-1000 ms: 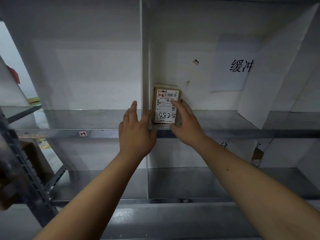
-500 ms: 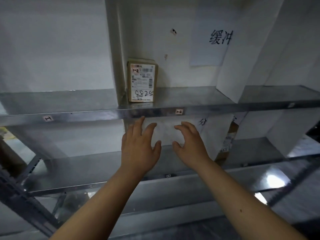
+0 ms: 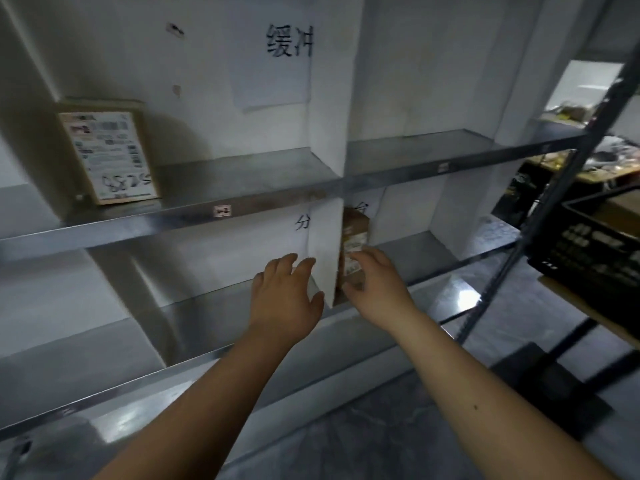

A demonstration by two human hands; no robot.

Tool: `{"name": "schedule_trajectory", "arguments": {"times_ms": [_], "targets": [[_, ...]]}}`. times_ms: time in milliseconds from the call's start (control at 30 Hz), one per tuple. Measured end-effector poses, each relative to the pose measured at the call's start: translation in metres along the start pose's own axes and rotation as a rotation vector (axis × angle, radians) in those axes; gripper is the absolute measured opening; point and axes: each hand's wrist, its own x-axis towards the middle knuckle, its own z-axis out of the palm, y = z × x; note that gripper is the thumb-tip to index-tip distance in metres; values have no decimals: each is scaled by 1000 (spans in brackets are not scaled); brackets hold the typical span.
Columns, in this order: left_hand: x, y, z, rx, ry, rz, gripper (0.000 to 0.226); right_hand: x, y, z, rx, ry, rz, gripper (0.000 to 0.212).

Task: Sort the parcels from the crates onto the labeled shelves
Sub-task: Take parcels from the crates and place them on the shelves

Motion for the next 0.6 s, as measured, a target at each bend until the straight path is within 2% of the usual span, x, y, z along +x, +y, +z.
{"name": "schedule_trajectory", "arguments": {"times_ms": [233, 600], "targets": [[37, 124, 50, -33, -83, 103, 60, -31, 111, -87, -22, 39, 210, 66], [72, 354, 142, -208, -236, 324, 72, -113, 283, -237, -177, 155, 409, 67]]}}
